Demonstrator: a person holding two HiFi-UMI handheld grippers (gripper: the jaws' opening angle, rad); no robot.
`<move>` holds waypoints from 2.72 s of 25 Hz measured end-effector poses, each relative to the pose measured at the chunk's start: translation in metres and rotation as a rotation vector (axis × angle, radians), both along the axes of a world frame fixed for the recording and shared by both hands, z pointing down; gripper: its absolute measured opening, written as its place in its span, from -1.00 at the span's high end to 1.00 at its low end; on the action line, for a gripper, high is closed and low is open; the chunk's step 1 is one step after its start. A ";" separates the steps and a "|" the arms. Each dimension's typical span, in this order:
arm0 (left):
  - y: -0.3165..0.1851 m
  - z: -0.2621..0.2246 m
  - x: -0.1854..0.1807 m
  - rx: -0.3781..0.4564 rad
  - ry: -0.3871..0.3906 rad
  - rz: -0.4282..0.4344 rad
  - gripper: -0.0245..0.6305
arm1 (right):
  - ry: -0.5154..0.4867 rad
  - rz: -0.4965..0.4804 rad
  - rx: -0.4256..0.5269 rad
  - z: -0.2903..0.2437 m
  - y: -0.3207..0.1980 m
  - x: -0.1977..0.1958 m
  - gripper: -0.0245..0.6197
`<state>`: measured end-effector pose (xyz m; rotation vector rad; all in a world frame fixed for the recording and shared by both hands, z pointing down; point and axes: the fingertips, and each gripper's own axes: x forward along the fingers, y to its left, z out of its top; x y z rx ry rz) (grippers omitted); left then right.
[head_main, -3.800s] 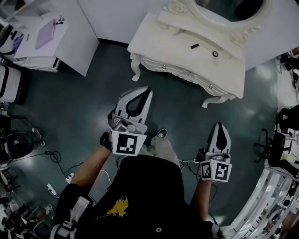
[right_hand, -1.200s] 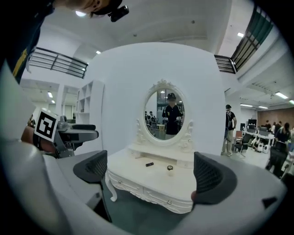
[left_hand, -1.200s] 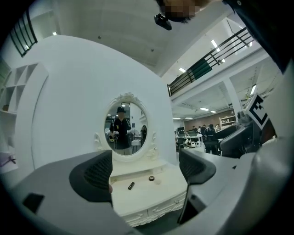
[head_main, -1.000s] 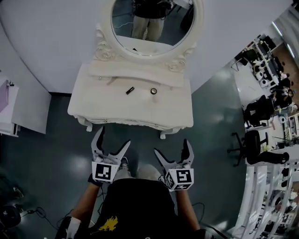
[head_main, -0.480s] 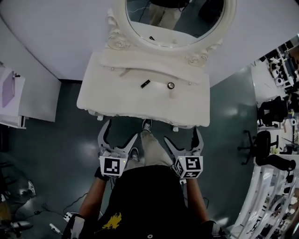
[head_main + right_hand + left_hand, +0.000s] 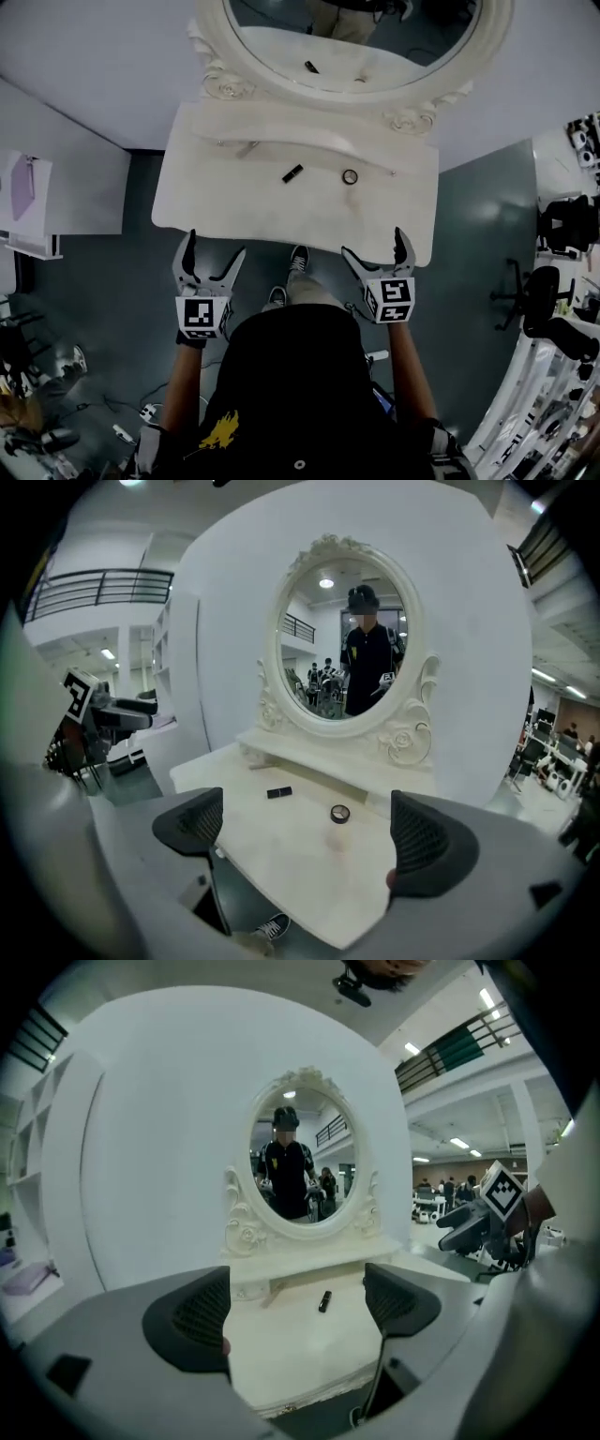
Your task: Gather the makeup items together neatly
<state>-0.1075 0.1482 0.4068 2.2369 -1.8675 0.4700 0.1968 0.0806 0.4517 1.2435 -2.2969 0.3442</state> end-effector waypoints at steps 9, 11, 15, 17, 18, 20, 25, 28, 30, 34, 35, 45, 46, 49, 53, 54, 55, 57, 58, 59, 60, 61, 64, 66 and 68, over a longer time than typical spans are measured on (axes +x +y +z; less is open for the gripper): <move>-0.091 -0.012 0.046 -0.024 0.001 0.042 -0.47 | 0.016 -0.018 -0.115 0.089 -0.079 0.003 -0.63; -0.100 -0.012 0.058 -0.030 -0.010 0.062 -0.47 | 0.032 -0.027 -0.165 0.117 -0.090 0.010 -0.59; -0.097 -0.022 0.069 0.003 0.022 0.051 -0.42 | 0.069 -0.056 -0.247 0.169 -0.103 0.015 -0.46; -0.096 -0.023 0.067 0.004 0.039 0.058 -0.28 | 0.093 -0.062 -0.273 0.195 -0.110 0.014 -0.37; -0.098 -0.020 0.067 -0.004 0.045 0.069 -0.24 | 0.109 -0.057 -0.286 0.206 -0.114 0.014 -0.37; -0.104 -0.015 0.066 -0.018 0.043 0.093 -0.24 | 0.131 -0.037 -0.306 0.216 -0.121 0.013 -0.31; -0.124 -0.028 0.058 0.010 0.028 0.147 -0.24 | 0.149 0.043 -0.334 0.224 -0.128 0.007 -0.20; -0.124 -0.036 0.047 0.047 0.059 0.132 -0.22 | 0.148 0.092 -0.331 0.221 -0.126 0.007 -0.06; -0.127 -0.038 0.038 0.054 0.050 0.133 -0.10 | 0.157 0.108 -0.329 0.222 -0.127 0.004 0.02; -0.146 -0.053 0.036 0.106 0.108 0.122 -0.08 | 0.199 0.131 -0.318 0.220 -0.134 0.005 0.32; -0.149 -0.053 0.035 0.112 0.113 0.119 -0.07 | 0.210 0.131 -0.309 0.218 -0.134 0.004 0.35; -0.165 -0.049 0.021 0.118 0.163 0.091 -0.05 | 0.088 0.193 -0.226 0.165 -0.157 -0.023 0.39; -0.166 -0.048 0.018 0.121 0.153 0.092 -0.05 | 0.067 0.186 -0.218 0.161 -0.164 -0.033 0.39; -0.167 -0.046 0.015 0.138 0.144 0.084 -0.05 | 0.018 0.172 -0.194 0.146 -0.185 -0.055 0.39; -0.167 -0.043 0.010 0.141 0.154 0.067 -0.05 | -0.011 0.139 -0.151 0.129 -0.218 -0.088 0.39; -0.167 -0.042 0.009 0.141 0.154 0.060 -0.05 | -0.011 0.127 -0.143 0.127 -0.226 -0.096 0.39; -0.166 -0.042 0.007 0.140 0.154 0.051 -0.05 | -0.008 0.116 -0.136 0.125 -0.234 -0.103 0.39; -0.166 -0.043 0.003 0.140 0.150 0.034 -0.04 | 0.012 0.089 -0.116 0.124 -0.248 -0.116 0.39; -0.166 -0.044 0.001 0.139 0.146 0.027 -0.04 | 0.026 0.076 -0.102 0.124 -0.255 -0.122 0.39; -0.166 -0.044 -0.001 0.139 0.141 0.022 -0.04 | 0.040 0.065 -0.087 0.124 -0.261 -0.128 0.39; -0.167 -0.043 -0.002 0.139 0.135 0.017 -0.04 | 0.053 0.057 -0.073 0.124 -0.267 -0.133 0.40; -0.167 -0.043 -0.004 0.139 0.129 0.013 -0.04 | 0.062 0.054 -0.061 0.124 -0.272 -0.137 0.40; -0.166 -0.042 -0.008 0.131 0.120 -0.004 -0.04 | 0.061 0.061 -0.035 0.125 -0.280 -0.140 0.40; -0.164 -0.040 -0.009 0.111 0.118 -0.007 -0.04 | 0.040 0.071 -0.045 0.126 -0.282 -0.140 0.40; -0.161 -0.037 -0.005 0.090 0.104 0.015 -0.04 | 0.001 0.089 -0.069 0.126 -0.286 -0.141 0.40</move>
